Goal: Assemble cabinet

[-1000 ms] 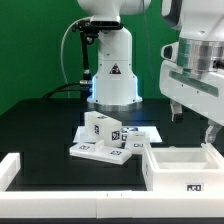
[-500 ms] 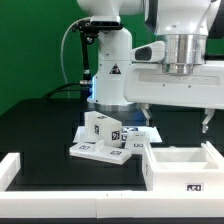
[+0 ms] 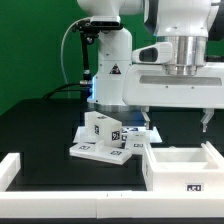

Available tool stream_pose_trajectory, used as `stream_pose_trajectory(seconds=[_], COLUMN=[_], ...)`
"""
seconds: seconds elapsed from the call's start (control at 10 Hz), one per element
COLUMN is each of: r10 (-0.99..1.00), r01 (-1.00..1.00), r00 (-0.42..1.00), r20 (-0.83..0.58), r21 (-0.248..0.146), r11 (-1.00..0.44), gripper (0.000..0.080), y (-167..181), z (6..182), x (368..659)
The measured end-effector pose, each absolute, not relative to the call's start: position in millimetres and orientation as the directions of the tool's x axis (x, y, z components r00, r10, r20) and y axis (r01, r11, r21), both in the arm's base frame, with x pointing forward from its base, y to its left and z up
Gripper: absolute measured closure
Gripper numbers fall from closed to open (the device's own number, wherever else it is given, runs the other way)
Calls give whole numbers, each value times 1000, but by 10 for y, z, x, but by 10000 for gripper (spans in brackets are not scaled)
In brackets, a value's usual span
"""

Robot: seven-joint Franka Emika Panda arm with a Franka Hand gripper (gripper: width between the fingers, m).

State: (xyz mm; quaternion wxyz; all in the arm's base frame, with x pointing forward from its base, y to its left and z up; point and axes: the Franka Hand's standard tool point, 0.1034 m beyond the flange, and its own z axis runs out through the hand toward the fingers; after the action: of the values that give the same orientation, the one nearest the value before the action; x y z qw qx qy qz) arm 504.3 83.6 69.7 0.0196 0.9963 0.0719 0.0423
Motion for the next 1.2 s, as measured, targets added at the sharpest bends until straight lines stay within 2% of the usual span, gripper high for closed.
stream_pose_trajectory(seconds=[0.1,0.3,0.6,0.8,1.0,1.1,1.2], r10=[288,366,583,818,940,970,978], r01=[285,362,578,815,939,970,979], r00=[955,928,811,575,335,232,193], r20=[72,75,45,-9,-59,-72,-80], r21=[49,60,94,99,101,88,86], r11=[-957,-930,-811,-571,-328,-226,-186], gripper=[2,2,2,2,2,2,2], y=[815,631,624,554,582,543,517], z=[714,715,713,715,697,686,685], x=[4978,4987,4987,4951,4903,4861,4864])
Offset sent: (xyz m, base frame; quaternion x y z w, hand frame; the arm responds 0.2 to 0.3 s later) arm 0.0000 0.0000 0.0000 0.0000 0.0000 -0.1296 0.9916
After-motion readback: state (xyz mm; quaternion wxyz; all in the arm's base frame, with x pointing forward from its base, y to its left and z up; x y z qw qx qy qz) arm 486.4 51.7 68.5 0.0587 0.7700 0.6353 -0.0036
